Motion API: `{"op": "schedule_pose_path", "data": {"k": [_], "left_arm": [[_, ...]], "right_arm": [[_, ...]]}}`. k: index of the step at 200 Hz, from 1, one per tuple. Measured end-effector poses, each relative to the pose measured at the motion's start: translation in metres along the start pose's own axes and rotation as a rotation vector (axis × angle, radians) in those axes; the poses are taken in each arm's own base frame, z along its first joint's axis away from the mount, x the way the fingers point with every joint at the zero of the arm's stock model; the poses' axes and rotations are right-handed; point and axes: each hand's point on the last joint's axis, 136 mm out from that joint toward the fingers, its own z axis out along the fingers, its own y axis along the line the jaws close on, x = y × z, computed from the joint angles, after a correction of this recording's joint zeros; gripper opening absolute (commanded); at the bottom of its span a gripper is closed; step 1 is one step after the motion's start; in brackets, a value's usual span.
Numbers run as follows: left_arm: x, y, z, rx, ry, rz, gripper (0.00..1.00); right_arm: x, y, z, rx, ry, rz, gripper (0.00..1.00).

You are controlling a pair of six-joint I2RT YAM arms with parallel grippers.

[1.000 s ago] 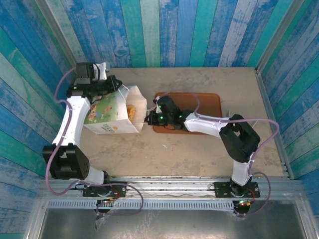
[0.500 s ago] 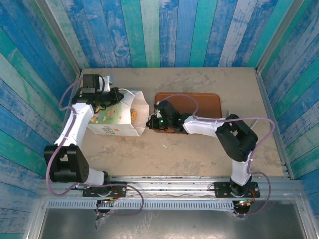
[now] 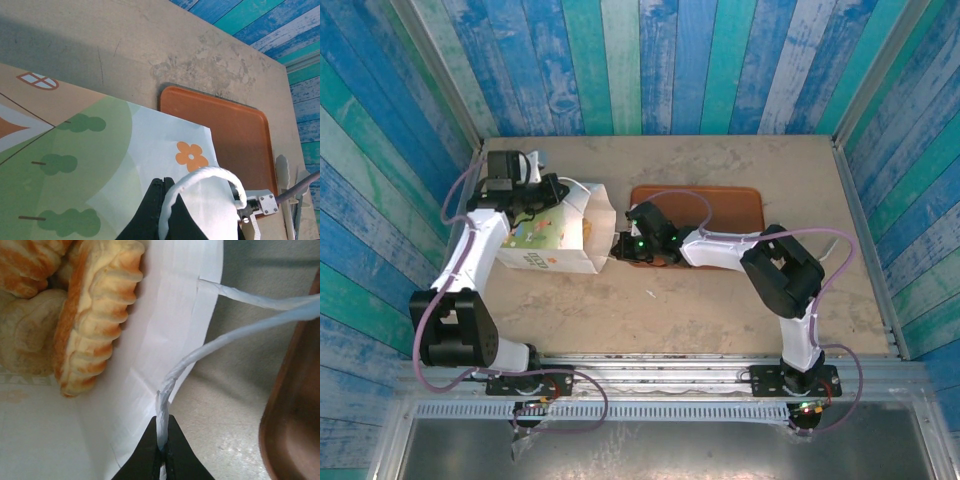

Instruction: Take the fake bread out of the paper bag

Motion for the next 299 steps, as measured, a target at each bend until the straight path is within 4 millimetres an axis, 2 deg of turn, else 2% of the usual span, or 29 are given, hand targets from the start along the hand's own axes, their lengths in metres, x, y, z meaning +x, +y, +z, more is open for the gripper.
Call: {"op": "schedule_pose_path", "data": {"k": [35,66,96,129,172,232,262,299], "left_arm": [[0.017,-0.002,0.01,0.03,0.032,-0.025,0.0],[0.025,-0.001,0.016,0.05,0.042,-0.054,0.0],[0.023,-0.008,0.016,0.085,0.039,-0.061,0.0],[0.027,-0.02,0.017,0.124,0.052,-0.044,0.02],[0.029,-0.032,0.012,0.166,0.048,-0.032,0.07],[0.027,-0.052,0.009,0.214,0.056,0.011,0.17],[0.019,-0.06,0.005,0.221,0.042,0.029,0.18],[0.017,-0.059,0.008,0.211,0.056,0.025,0.16]], "right_arm": [[0.003,-0.021,-0.009,0.076,0.038,-0.006,0.24],[-0.008,-0.033,-0.028,0.101,0.017,-0.004,0.35],[-0.011,-0.026,-0.056,0.097,-0.029,-0.048,0.42],[-0.017,-0.022,-0.09,0.114,-0.117,-0.103,0.56],[-0.027,-0.03,-0.133,0.158,-0.231,-0.135,0.57],[-0.038,-0.06,-0.168,0.243,-0.315,-0.106,0.58],[-0.037,-0.067,-0.185,0.272,-0.354,-0.108,0.61],[-0.042,-0.069,-0.212,0.304,-0.427,-0.114,0.62]]}}
